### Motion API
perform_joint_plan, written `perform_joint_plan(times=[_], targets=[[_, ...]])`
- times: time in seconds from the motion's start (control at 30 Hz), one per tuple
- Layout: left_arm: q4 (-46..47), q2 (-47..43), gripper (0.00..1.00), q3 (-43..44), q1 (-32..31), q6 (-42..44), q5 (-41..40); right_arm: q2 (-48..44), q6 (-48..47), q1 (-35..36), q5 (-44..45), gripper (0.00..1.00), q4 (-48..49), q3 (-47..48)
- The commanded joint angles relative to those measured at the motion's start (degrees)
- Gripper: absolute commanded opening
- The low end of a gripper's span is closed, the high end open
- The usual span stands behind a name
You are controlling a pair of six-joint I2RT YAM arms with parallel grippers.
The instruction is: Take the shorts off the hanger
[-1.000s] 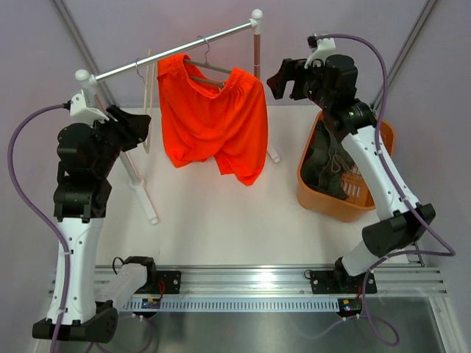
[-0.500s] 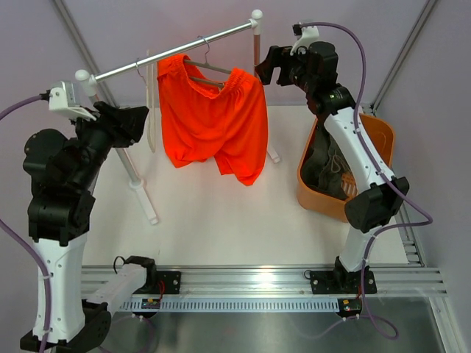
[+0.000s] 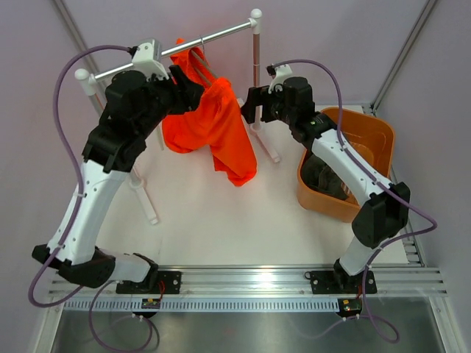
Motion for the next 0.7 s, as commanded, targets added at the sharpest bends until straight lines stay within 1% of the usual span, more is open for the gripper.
perform_joint_plan(times=[0.0, 0.03, 0.07, 0.13, 0.17, 0.2, 0.23, 0.3, 0.33, 0.53, 0.67], targets=[[1.6, 4.7, 0.56, 7.2, -1.8, 1.6, -8.7, -6.8, 1.4, 0.0, 1.2, 0.99, 6.6, -2.5], [1.2, 6.5, 0.56, 8.9, -2.9, 2.0, -10.1, -7.2, 1.9, 0.1, 1.0, 0.99, 6.6, -2.8], [0.9, 10.3, 0.56, 12.1, -3.4, 2.8, -12.5, -7.5, 2.0, 0.1, 0.8, 0.99, 6.6, -3.4], [0.5, 13.5, 0.56, 15.0, -4.1, 2.8, -15.1, -8.3, 2.3, 0.5, 0.4, 1.00, 6.6, -3.6], [0.4, 16.8, 0.56, 16.6, -4.1, 2.7, -16.0, -8.5, 2.1, 0.6, 0.3, 0.99, 6.6, -3.7], [-0.3, 18.7, 0.56, 20.4, -4.1, 2.6, -17.5, -8.9, 2.1, 0.7, 0.4, 0.99, 6.6, -3.7], [-2.4, 20.6, 0.56, 22.9, -4.1, 2.6, -18.3, -9.0, 2.2, 0.8, 0.2, 1.00, 6.2, -3.7], [-3.9, 25.6, 0.56, 27.0, -4.1, 2.4, -19.7, -9.0, 2.2, 0.8, -0.1, 1.00, 6.1, -3.5], [-4.0, 26.6, 0.56, 29.0, -4.1, 2.4, -20.2, -9.1, 2.2, 0.8, -0.2, 1.00, 6.1, -3.6], [0.3, 30.6, 0.55, 29.2, -3.6, 4.1, -26.6, -10.8, 2.6, 0.8, -1.0, 0.99, 7.1, -6.0], [1.6, 32.9, 0.54, 30.5, -2.2, 4.2, -26.6, -12.7, 2.4, 0.8, -1.0, 1.00, 8.8, -10.5]])
